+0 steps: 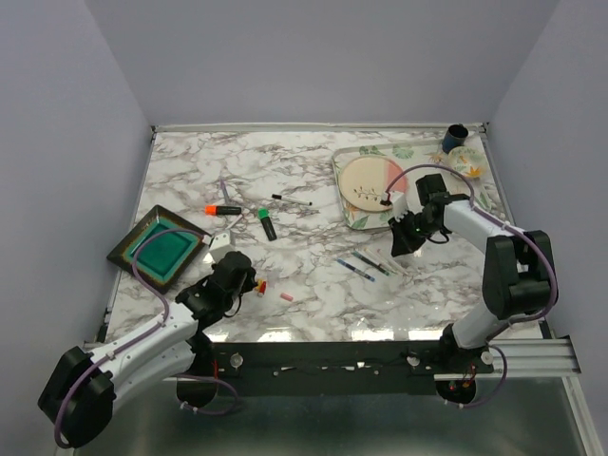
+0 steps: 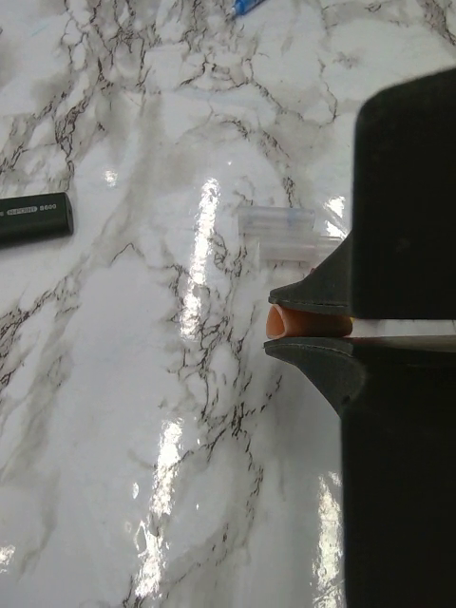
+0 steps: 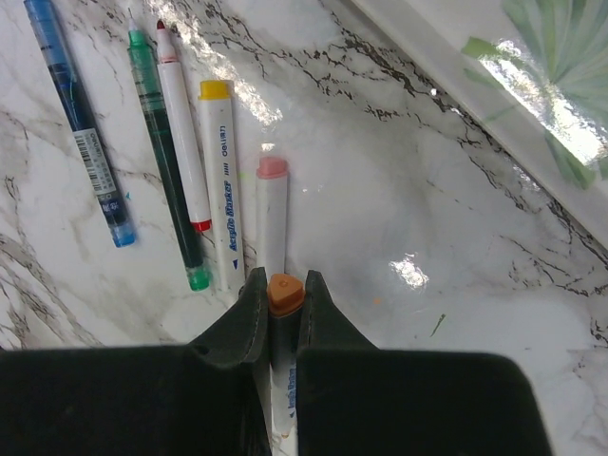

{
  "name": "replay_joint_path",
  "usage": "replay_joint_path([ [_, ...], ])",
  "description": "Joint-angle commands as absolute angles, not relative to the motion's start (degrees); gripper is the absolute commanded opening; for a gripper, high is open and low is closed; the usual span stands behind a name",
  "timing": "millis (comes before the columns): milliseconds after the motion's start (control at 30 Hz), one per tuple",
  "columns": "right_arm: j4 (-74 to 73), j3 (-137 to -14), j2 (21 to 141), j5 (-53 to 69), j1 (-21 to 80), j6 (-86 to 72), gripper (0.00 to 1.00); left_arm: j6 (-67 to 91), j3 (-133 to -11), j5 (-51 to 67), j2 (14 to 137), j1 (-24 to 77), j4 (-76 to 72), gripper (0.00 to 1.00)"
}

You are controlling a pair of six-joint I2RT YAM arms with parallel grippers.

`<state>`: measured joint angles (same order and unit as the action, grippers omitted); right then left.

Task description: Open the pen caps

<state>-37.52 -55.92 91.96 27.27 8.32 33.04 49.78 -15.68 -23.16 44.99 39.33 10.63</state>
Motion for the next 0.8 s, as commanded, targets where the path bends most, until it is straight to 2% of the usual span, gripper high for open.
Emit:
replay_joint_path([
  [0,-39.0,-57.7,94.4,25.3,9.6,34.1,0.08,49.4,-15.9,-23.2,46.4,37.8,10.3,0.06],
  [200,-39.3,-58.8,96.1,24.8,10.8,34.0,0.1,49.6,-15.9,-22.2,47.4,36.0,9.7,0.07],
  [767,-39.6,-59.6,98.0,24.3,12.4,34.0,0.25,49.9,-16.7,-17.1,57.3,33.8,5.6,0.11],
])
